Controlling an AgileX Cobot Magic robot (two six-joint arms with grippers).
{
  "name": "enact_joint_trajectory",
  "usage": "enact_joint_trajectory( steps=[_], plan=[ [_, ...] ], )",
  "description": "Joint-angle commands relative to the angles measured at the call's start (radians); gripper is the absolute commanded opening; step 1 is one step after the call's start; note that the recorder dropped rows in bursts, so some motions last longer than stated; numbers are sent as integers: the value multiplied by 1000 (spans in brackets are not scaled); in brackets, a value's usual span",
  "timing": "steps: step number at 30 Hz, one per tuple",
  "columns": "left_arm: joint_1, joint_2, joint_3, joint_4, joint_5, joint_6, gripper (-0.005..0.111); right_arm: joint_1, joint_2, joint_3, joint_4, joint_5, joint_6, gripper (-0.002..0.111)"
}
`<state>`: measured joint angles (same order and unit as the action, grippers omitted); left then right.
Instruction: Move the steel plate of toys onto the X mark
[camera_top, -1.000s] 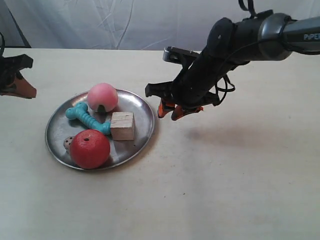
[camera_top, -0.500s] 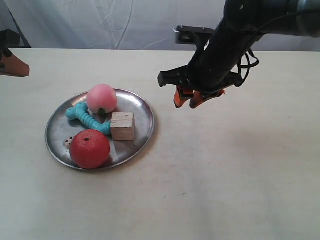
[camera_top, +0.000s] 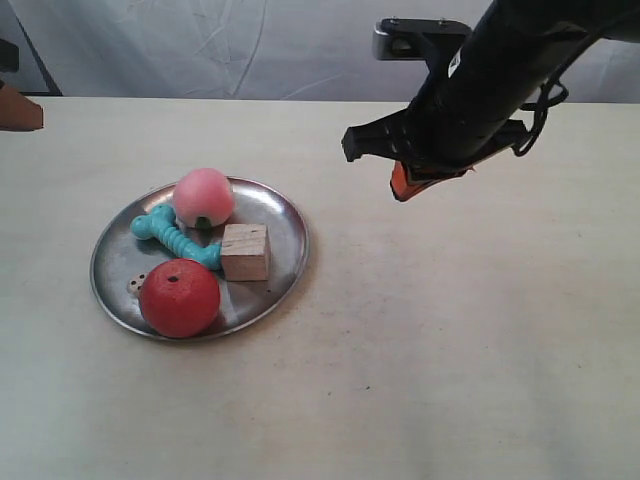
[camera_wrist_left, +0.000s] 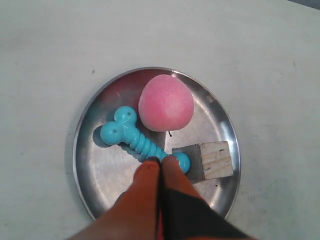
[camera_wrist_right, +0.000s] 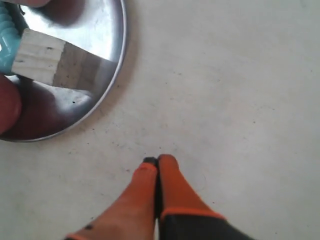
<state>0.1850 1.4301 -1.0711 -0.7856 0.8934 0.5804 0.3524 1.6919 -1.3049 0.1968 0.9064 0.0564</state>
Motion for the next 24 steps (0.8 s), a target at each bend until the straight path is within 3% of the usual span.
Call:
enact_joint_trajectory(
  steps=[1, 10, 24],
  plan=[
    [1, -14, 6, -16, 2, 5, 0, -2, -14, 26, -24, -3, 9, -1],
    [1, -92, 6, -26, -22, 19, 0, -2, -154, 96, -164, -29, 123, -1],
    [1, -365, 6, -123, -66, 139, 0, -2, -649, 271, -307, -135, 191, -1]
  ],
)
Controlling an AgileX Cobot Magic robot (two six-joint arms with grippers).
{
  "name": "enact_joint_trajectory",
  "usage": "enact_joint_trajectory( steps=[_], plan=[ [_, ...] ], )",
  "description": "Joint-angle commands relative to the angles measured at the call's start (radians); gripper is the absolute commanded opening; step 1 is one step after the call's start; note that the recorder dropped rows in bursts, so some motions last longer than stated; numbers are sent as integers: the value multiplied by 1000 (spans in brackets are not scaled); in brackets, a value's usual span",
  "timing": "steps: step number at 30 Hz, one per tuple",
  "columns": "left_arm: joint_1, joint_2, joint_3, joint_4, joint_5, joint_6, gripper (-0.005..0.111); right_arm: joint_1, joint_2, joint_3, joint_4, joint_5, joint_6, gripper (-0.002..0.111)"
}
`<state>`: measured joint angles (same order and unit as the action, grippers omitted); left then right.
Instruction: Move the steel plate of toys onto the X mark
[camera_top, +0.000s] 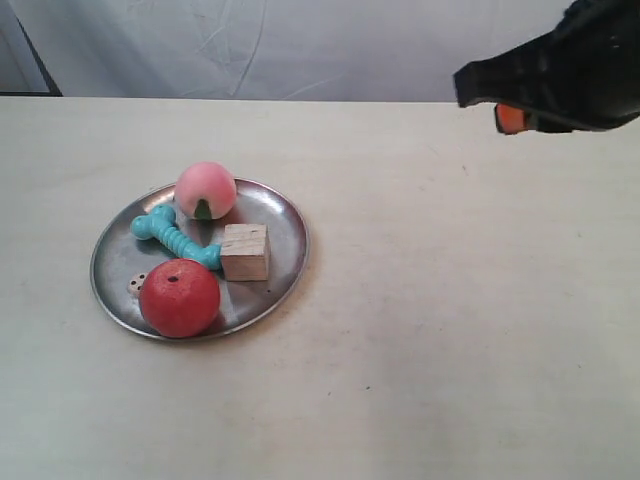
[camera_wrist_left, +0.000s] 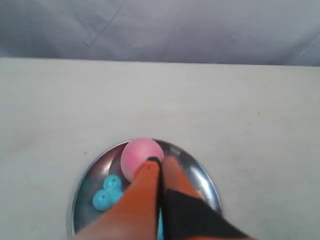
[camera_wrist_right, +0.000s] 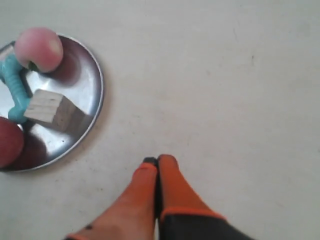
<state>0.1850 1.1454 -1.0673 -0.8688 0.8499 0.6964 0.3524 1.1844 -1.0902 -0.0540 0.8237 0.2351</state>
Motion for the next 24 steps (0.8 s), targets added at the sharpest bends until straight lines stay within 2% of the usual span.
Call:
enact_joint_trajectory(
  steps=[1, 8, 17, 24],
  plan=[
    [1, -99, 2, -40, -27, 26, 0, -2, -187, 73, -69, -64, 12, -1],
    [1, -227, 2, -80, -76, 67, 0, -2, -479, 183, -129, -145, 12, -1],
    [1, -260, 2, -206, -113, 71, 0, -2, -751, 231, -106, -98, -1, -1],
    [1, -260, 2, -331, -106, 185, 0, -2, -932, 309, -195, -395, -104, -1]
  ],
)
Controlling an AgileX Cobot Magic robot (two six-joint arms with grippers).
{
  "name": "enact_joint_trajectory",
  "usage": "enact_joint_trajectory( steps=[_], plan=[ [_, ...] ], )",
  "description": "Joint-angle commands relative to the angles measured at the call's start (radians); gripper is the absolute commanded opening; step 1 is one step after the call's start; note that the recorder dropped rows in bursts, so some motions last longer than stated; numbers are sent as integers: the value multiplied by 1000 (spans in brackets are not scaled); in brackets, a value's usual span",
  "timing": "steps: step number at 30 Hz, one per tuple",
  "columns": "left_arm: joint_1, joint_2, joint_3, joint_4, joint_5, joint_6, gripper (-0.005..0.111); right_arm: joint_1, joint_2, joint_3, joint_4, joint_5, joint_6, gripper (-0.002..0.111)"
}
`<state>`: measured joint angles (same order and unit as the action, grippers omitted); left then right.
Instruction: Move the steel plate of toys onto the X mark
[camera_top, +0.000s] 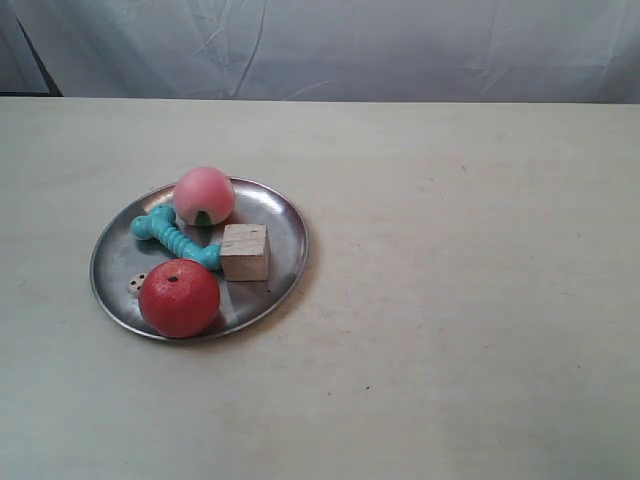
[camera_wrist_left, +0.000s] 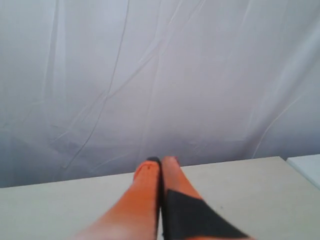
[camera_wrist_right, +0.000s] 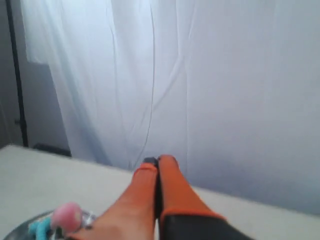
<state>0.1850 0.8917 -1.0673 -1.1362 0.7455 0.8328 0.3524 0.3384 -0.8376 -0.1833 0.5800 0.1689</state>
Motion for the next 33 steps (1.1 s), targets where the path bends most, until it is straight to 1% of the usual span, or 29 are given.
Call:
enact_joint_trajectory(
  steps=[1, 3, 5, 10, 13, 24, 28, 30, 33],
  plan=[
    [1, -6, 2, -63, -2, 49, 0, -2, -95, 72, -78, -153, -38, -1],
    [1, -6, 2, -57, 5, 49, 0, -2, -104, 110, -76, -118, -38, -1],
    [1, -6, 2, -40, 5, 49, 0, -2, -104, 138, -47, -44, -38, -1],
    [-1, -6, 2, -19, 17, 56, 0, -2, -104, 152, -11, 129, -38, -1],
    [-29, -6, 2, -2, 15, 60, 0, -2, -104, 152, -9, 193, -38, -1],
    [-160, -6, 2, 97, 17, 62, 0, -2, -104, 155, -31, 194, -38, -1],
    [-189, -6, 2, 104, 17, 62, 0, -4, -161, 171, -153, 192, -38, -1],
    [-205, -6, 2, 106, 17, 62, 0, -28, -207, 198, -217, 188, -38, -1],
    [-227, -6, 2, 113, 13, 62, 0, -139, -274, 261, -277, 188, -36, -1]
  ],
)
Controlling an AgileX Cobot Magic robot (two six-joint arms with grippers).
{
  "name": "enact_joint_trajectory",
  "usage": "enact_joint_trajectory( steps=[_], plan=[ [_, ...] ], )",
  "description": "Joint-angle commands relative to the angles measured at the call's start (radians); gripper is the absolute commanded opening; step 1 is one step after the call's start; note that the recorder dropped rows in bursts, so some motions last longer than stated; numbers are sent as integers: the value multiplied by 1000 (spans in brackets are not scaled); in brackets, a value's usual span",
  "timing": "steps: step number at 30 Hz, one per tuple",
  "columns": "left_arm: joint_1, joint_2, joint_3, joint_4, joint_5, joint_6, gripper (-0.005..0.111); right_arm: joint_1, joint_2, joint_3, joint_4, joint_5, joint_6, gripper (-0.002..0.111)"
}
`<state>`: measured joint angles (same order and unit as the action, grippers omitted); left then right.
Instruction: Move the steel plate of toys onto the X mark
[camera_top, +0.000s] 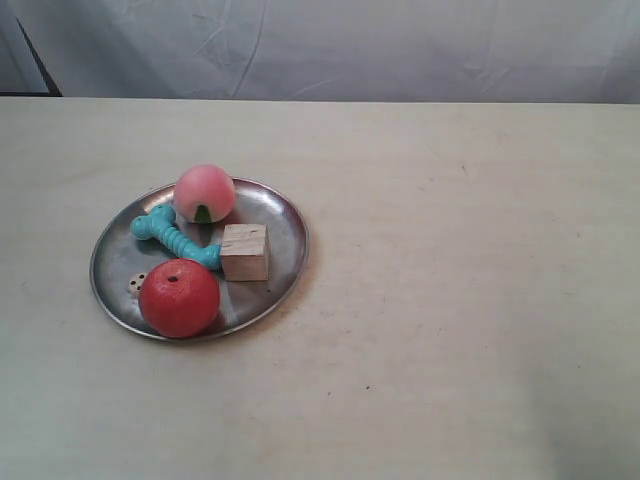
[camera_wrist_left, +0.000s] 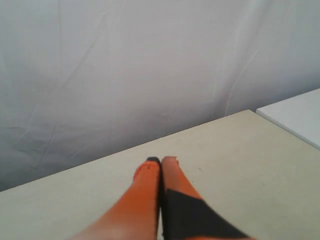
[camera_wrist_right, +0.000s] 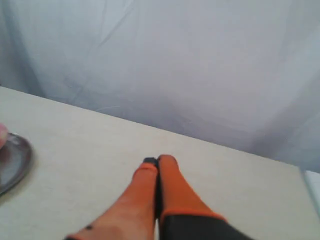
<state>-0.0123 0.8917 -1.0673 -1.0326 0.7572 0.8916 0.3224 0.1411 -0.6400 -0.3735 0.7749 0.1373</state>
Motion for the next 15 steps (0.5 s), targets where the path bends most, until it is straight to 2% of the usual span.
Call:
enact_joint_trajectory(
  steps=[1, 4, 7, 11, 15],
  plan=[
    [-32, -6, 2, 10, -1, 3, 0, -149, -91, 81, -89, -9, -5, -1],
    [-32, -6, 2, 12, -10, 3, 0, -231, -119, 146, -89, -56, -5, -1],
    [-32, -6, 2, 25, -14, 3, 0, -256, -141, 191, -137, -157, -5, -1],
    [-32, -6, 2, 38, -16, 3, 0, -256, -141, 234, -260, -400, -5, -1],
    [-34, -6, 2, 38, -16, 3, 0, -259, -141, 303, -225, -730, -5, -1]
  ],
)
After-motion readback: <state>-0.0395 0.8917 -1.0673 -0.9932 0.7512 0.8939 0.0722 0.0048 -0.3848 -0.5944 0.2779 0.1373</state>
